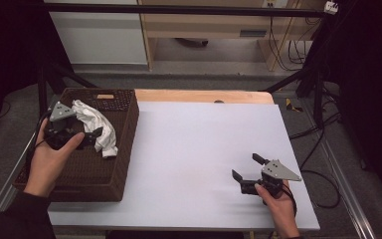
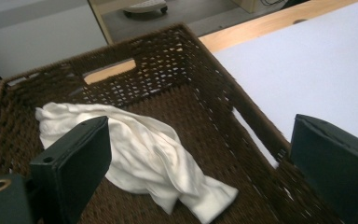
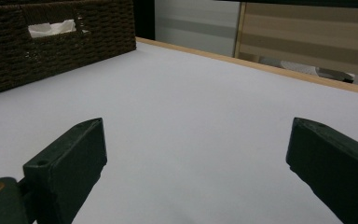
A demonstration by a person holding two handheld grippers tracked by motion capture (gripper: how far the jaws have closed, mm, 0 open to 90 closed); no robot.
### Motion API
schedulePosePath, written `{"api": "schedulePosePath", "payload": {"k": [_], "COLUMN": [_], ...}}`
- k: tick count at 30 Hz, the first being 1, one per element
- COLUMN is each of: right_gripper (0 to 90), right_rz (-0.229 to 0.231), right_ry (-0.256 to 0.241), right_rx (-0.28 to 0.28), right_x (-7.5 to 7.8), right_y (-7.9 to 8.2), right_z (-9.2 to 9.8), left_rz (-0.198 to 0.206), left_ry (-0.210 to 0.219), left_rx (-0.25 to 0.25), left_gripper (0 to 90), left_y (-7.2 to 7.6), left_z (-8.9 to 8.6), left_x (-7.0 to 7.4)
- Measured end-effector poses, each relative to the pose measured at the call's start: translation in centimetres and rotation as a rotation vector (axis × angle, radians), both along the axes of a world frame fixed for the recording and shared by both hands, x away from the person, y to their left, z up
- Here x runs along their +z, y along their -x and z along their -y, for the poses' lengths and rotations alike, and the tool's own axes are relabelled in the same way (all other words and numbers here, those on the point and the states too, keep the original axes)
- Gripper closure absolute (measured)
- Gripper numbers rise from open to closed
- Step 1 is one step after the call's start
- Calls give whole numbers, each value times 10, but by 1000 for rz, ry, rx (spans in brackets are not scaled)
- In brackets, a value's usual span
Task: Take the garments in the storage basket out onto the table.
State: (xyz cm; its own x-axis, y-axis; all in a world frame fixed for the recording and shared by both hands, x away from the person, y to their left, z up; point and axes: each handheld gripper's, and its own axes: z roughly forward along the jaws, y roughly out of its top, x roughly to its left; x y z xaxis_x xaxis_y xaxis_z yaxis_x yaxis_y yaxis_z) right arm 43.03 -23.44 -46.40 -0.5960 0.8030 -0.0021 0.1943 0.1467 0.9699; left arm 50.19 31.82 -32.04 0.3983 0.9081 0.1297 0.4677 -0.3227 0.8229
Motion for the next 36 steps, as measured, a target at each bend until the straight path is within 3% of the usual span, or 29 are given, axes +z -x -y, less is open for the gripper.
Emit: {"api": "schedulePosePath", "payload": {"k": [2, 6, 9, 14, 19, 25, 29, 36], "right_gripper": [52, 52, 52, 52, 50, 48, 47, 44], "right_rz": [-1, -2, -2, -5, -10, -13, -14, -30], "right_ry": [-2, -2, 1, 6, 3, 4, 4, 7], "right_rx": [-1, 0, 3, 9, 11, 10, 10, 17], "right_x": [0, 0, 0, -1, -1, -1, -1, -2], "right_y": [0, -1, -1, 0, -1, -1, -1, -2], "right_z": [0, 0, 0, -1, -1, -1, -1, -2], "left_rz": [-6, -11, -4, -2, 4, -28, -58, -77], "left_ry": [-28, -4, -28, -19, -16, -45, -33, -50], "left_rx": [12, 11, 33, 77, 113, 108, 116, 128], "left_gripper": [52, 58, 62, 67, 77, 73, 72, 74], "left_y": [-11, -31, -46, -63, -71, -78, -82, -85], "left_z": [0, -2, -5, -9, -10, -9, -12, -12], "left_x": [-1, -3, -6, -8, -11, -22, -31, -37]}}
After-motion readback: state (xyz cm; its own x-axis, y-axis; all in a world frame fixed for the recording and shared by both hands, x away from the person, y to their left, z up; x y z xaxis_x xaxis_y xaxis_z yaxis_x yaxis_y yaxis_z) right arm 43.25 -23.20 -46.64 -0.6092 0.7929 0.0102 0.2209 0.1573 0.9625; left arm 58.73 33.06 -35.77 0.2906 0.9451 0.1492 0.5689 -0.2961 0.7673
